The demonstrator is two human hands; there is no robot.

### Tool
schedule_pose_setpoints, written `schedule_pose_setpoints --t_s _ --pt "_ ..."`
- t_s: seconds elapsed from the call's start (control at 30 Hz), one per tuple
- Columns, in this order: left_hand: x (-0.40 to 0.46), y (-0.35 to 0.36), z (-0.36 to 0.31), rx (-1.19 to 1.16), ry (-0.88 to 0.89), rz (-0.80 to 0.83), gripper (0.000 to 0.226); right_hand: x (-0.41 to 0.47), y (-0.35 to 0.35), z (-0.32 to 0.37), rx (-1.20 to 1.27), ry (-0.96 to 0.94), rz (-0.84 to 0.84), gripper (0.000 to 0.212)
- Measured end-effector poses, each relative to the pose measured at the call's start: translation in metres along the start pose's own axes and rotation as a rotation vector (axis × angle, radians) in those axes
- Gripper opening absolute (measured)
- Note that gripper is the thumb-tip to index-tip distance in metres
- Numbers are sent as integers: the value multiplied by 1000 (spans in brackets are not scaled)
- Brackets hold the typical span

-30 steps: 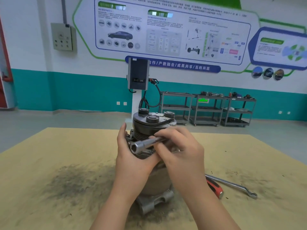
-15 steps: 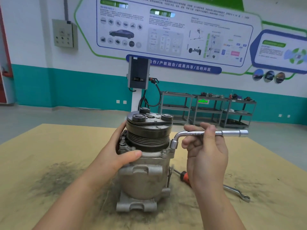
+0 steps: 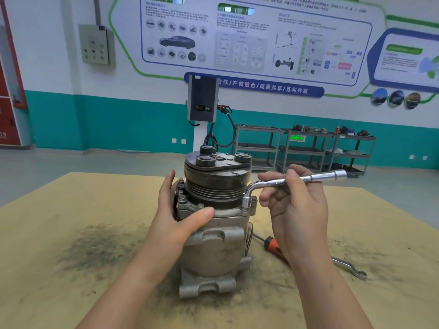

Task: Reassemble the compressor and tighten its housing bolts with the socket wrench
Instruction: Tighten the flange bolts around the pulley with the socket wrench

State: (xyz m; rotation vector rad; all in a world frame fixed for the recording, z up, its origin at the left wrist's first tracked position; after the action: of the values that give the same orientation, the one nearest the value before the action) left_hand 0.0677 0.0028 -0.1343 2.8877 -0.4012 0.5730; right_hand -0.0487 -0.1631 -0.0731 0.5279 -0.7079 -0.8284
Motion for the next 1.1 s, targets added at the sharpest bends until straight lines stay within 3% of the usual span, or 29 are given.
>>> schedule_pose_setpoints --t_s 0.17,0.27,0.37,0.47,0.57,0.7,0.87,1.0,1.1 --pt "-1 0 -2 3 18 -1 111 5 -1 -8 98 222 -22 16" --pt "-1 -1 -1 5 24 -2 117 3 0 -11 123 253 -27 16" --pt "-1 0 -2 8 26 -5 113 -1 5 -3 114 157 42 14" --pt "-1 0 -3 12 33 -10 106 -8 14 9 12 -55 136 14" --pt "-1 0 -3 26 34 -11 107 -13 14 15 -47 -163 120 10" --pt "-2 0 -5 31 34 -9 110 -4 2 2 61 35 -18 19" --pt "-2 0 -6 47 34 -3 111 2 -11 -27 260 370 -165 14" --pt "-3 0 -9 64 38 -7 109 2 -15 -35 307 422 -220 16" --pt "-4 0 -10 74 43 -6 109 2 -16 -33 259 351 -220 17"
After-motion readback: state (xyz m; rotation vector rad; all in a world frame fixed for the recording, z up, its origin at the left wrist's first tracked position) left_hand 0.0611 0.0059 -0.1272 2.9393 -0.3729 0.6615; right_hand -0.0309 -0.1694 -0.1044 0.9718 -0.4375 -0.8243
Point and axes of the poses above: each hand's wrist, its own x-axis towards the middle knuckle, its own y-axis out of the palm, z = x × y, the point moved 7 cm from there along x, towards the middle knuckle, and after that the axes turned 13 degrees about -z, right-handed, at the moved point
